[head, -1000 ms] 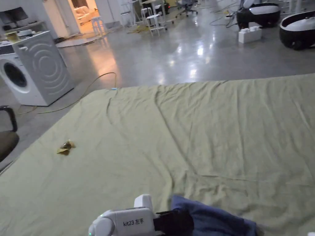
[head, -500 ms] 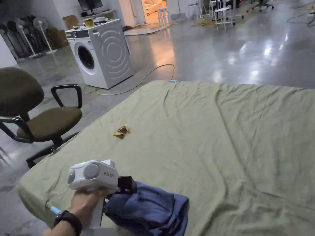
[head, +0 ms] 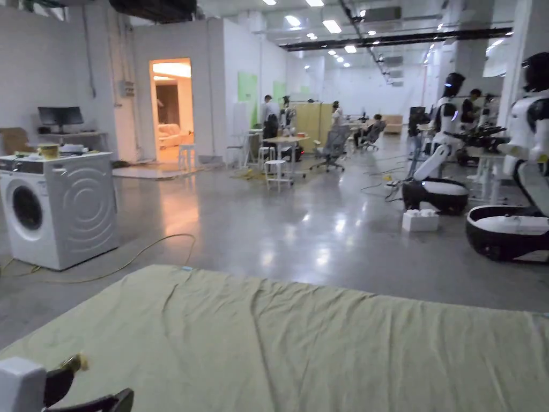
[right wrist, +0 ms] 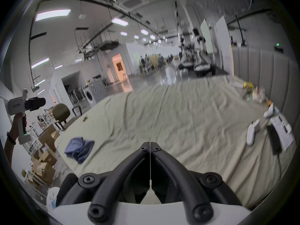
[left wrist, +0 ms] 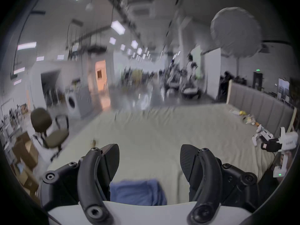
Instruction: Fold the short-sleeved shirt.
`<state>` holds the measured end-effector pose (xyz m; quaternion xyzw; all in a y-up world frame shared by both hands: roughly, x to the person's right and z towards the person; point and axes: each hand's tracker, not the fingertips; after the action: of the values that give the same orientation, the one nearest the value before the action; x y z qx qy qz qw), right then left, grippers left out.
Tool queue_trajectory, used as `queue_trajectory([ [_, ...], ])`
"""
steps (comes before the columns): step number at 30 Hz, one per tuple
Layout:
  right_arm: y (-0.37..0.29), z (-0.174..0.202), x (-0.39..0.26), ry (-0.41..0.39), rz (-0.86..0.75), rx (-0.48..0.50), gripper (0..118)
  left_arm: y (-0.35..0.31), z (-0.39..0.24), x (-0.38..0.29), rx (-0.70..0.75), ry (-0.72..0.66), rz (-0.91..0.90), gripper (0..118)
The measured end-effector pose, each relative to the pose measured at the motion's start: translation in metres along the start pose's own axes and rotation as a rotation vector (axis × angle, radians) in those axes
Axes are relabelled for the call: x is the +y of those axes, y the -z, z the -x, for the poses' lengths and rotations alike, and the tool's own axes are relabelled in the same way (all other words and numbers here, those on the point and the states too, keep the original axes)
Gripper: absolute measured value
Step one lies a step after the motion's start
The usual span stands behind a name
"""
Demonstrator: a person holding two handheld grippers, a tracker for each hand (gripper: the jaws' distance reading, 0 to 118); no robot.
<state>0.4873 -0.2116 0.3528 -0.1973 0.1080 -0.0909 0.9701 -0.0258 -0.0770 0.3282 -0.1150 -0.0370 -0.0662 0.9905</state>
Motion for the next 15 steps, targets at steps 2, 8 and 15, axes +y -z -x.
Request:
queue_trajectory([
  [2, -0.017, 0.002, 0.013, -0.023, -0.068, -0.024, 0, -0.018, -0.031, 0.008, 0.017, 0.043, -0.133, 78],
  [8, -0.058, 0.013, 0.042, -0.100, -0.226, -0.114, 0, -0.024, -0.118, -0.005, 0.180, 0.163, -0.207, 78],
  [15, -0.072, 0.021, 0.053, -0.183, -0.369, -0.148, 1, -0.028, -0.140, -0.014, 0.068, 0.065, -0.198, 71],
])
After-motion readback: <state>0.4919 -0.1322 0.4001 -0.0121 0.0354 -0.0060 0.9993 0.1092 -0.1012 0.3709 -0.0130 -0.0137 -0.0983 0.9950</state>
